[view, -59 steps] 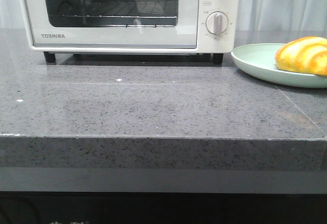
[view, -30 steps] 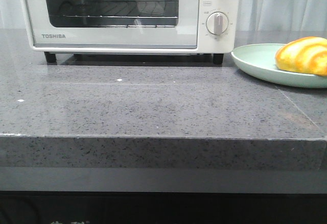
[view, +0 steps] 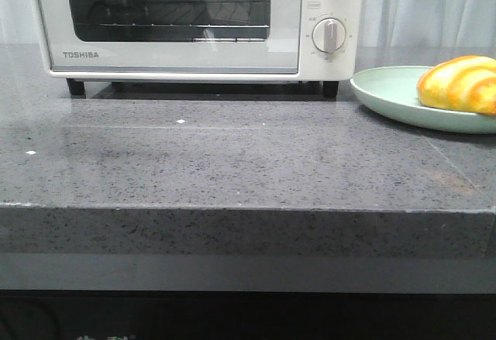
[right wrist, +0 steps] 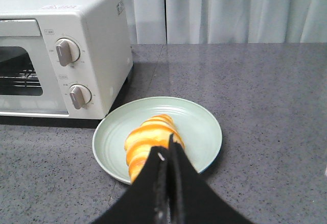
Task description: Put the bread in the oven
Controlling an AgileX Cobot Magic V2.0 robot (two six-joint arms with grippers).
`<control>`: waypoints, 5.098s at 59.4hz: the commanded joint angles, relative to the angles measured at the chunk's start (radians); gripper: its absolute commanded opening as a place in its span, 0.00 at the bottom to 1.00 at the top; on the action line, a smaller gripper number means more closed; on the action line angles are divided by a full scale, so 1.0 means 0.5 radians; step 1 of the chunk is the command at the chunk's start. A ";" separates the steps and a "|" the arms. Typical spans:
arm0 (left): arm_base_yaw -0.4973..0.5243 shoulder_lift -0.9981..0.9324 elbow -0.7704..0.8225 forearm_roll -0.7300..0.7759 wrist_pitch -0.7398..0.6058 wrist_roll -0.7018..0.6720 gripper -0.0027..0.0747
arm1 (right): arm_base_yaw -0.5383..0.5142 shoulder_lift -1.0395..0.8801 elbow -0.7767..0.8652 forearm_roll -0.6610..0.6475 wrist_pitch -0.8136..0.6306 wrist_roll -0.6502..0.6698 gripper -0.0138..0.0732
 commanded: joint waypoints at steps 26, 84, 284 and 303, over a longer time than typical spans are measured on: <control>-0.073 0.520 -0.507 0.000 -0.134 -0.005 0.01 | -0.007 0.035 -0.074 0.016 -0.168 -0.009 0.08; -0.408 0.286 0.006 -0.134 0.640 -0.005 0.01 | -0.007 0.035 -0.071 0.016 -0.166 -0.009 0.08; 0.618 -1.357 1.024 -0.182 0.228 -0.005 0.01 | -0.059 2.090 -0.934 0.488 -0.020 0.723 0.25; 0.618 -1.357 1.024 -0.182 0.228 -0.005 0.01 | -0.059 1.860 -0.934 0.518 0.054 0.723 0.22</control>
